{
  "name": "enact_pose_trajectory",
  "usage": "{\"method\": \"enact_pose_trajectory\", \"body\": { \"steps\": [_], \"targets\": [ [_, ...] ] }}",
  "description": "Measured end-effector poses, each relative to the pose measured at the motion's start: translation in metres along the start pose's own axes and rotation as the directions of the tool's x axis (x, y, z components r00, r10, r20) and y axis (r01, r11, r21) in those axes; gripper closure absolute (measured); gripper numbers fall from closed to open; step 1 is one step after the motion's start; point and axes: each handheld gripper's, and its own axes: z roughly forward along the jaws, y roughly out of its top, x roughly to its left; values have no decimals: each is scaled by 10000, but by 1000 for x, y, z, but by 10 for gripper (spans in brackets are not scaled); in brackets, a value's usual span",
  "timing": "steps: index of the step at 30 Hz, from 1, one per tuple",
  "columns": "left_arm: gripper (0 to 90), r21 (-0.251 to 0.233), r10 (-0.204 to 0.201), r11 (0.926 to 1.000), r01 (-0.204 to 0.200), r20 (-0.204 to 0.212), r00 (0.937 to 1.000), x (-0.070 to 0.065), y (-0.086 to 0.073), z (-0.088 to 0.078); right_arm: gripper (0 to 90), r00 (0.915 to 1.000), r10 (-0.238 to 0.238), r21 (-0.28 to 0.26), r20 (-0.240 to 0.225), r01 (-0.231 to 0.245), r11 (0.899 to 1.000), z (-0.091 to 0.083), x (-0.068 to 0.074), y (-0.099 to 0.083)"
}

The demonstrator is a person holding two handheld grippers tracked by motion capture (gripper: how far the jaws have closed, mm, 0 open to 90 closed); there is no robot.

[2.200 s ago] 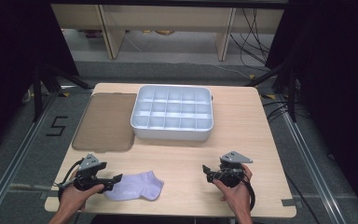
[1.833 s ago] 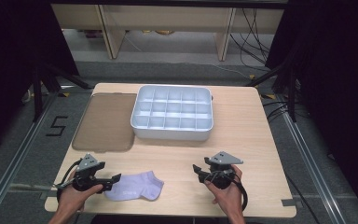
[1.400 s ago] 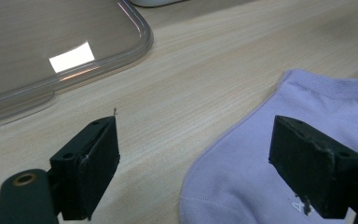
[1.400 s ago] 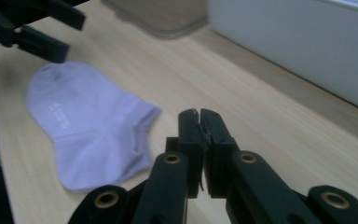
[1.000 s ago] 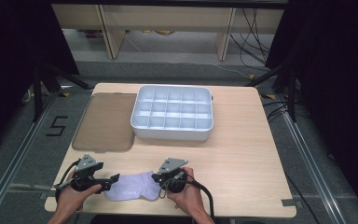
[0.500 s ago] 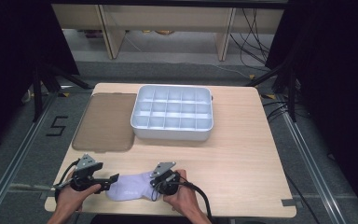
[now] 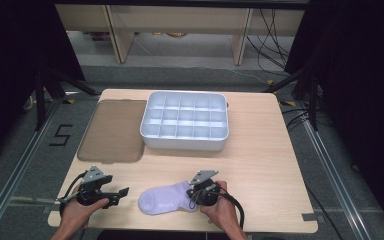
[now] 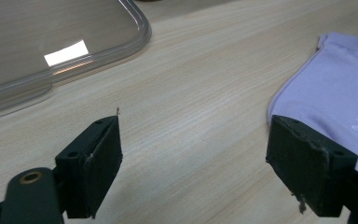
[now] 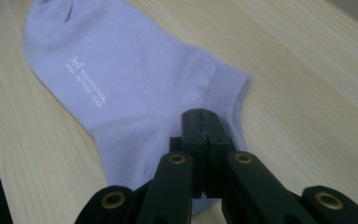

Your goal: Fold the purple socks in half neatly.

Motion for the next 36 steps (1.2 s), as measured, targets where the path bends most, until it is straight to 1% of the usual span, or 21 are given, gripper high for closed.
{"method": "enact_pose_trajectory", "body": {
  "steps": [4, 5, 7, 9, 11, 12, 13, 14, 15, 19, 22, 23, 24, 25, 27, 29, 32, 33, 34, 35, 36],
  "targets": [
    [172, -172, -118, 9998, 121, 175, 9998, -2, -1, 2, 900, 9998, 147, -64, 150, -146, 9999, -6, -6, -7],
    [177, -214, -207, 9995, 213, 296, 9993, -4, -1, 3, 900, 9988, 429, -7, 227, -429, 9991, -11, -7, -11],
    [177, -86, -134, 9999, 138, 372, 9992, -4, 0, 2, 900, 9991, 360, 101, 207, -362, 9993, -13, -9, -13],
    [196, -151, -243, 9996, 254, 683, 9974, -12, 0, 6, 900, 9991, 364, 34, 206, -365, 9993, -17, -13, -18],
    [227, -198, -18, 9998, 36, 886, 9961, -18, 1, 7, 900, 9985, 420, -78, 347, -417, 9991, -19, -14, -21],
    [250, -202, 156, 9997, -137, 986, 9950, -20, 1, 8, 900, 9981, 537, 123, 291, -541, 9985, -22, -14, -22],
    [269, -253, -22, 9997, 51, 1125, 9937, -25, 1, 10, 900, 9986, 446, 51, 277, -447, 9990, -22, -15, -23],
    [284, -253, -22, 9997, 51, 1125, 9937, -25, 1, 10, 900, 9990, 313, 12, 325, -314, 9995, -22, -16, -24],
    [299, -27, 229, 9997, -227, 1454, 9891, -35, 3, 15, 900, 9987, 463, 66, 233, -464, 9989, -24, -15, -25],
    [367, 234, 904, 9951, -957, 1693, 9814, -49, 6, 23, 900, 9992, 269, 91, 302, -272, 9996, -25, -15, -26],
    [421, 228, 1038, 9937, -1093, 1722, 9796, -57, 8, 28, 900, 9980, 485, 103, 403, -489, 9987, -26, -12, -26],
    [433, 300, 1159, 9919, -1232, 1784, 9771, -58, 9, 30, 900, 9987, 329, 139, 395, -334, 9993, -26, -13, -26],
    [445, 263, 872, 9953, -936, 1839, 9791, -62, 8, 33, 900, 9992, 237, 170, 314, -243, 9996, -26, -14, -26],
    [458, 386, 1230, 9904, -1325, 1881, 9744, -62, 9, 34, 900, 9994, 184, 158, 296, -189, 9997, -25, -14, -26],
    [467, 335, 1200, 9911, -1287, 1909, 9742, -65, 10, 37, 900, 9993, 172, 169, 338, -178, 9997, -25, -14, -27],
    [518, 583, 1296, 9879, -1439, 2003, 9711, -70, 10, 43, 900, 9987, 403, 278, 326, -412, 9988, -28, -12, -26],
    [541, 547, 1333, 9877, -1468, 1992, 9708, -75, 11, 47, 900, 9989, 347, 289, 323, -357, 9989, -27, -11, -26],
    [548, 623, 1708, 9806, -1858, 1932, 9662, -76, 12, 50, 900, 9989, 350, 302, 309, -359, 9989, -27, -11, -26],
    [551, 623, 1708, 9806, -1858, 1932, 9662, -76, 12, 50, 900, 9989, 350, 302, 309, -359, 9989, -27, -11, -26],
    [551, 755, 1772, 9777, -1958, 2023, 9632, -78, 12, 52, 900, 9991, 301, 286, 293, -309, 9991, -27, -11, -26],
    [562, 750, 1627, 9808, -1798, 1923, 9677, -80, 11, 55, 900, 9995, 110, 214, 300, -116, 9997, -26, -13, -27]
  ]
}}
